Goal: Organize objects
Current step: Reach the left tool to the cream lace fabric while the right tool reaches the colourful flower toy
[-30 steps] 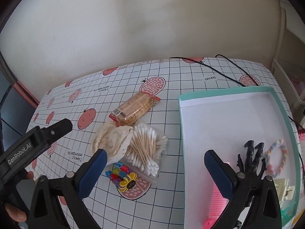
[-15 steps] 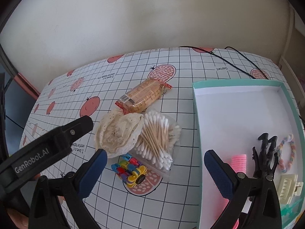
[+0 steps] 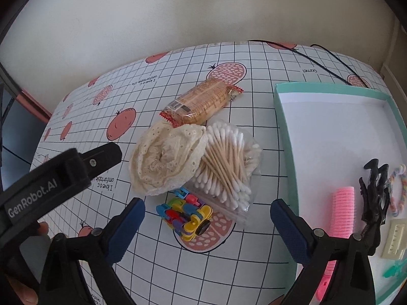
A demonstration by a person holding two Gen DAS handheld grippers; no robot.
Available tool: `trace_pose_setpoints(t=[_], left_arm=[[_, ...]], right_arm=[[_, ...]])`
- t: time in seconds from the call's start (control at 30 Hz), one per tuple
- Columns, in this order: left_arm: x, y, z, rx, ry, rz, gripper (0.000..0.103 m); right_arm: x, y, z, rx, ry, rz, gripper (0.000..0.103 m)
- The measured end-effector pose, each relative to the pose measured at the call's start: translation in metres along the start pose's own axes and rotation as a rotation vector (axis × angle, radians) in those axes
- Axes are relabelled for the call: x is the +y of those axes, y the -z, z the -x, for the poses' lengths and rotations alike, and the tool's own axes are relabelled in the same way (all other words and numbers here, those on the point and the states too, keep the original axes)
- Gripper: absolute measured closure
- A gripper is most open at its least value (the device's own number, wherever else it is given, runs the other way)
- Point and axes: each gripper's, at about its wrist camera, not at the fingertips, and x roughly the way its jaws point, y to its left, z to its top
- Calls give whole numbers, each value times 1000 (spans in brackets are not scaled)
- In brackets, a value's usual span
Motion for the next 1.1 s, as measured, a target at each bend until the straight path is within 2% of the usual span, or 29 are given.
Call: trace_pose_setpoints(t=[0.23,0.47,0.93,1.1], left_arm=[[-2,1,0,0,32,0,2],[-7,3,-3,-3,70,-7,2],[-13,6,-10,-49,84,-19,3],[-16,6,-15,-57,85,-27,9]], right_arm=[[2,4,-7,22,-40,-18,13],[-3,5,-8,16,-36,-29,23],[-10,6,-3,23,-75,-36,36],[-14,6,-3,29,-99,-47,40]])
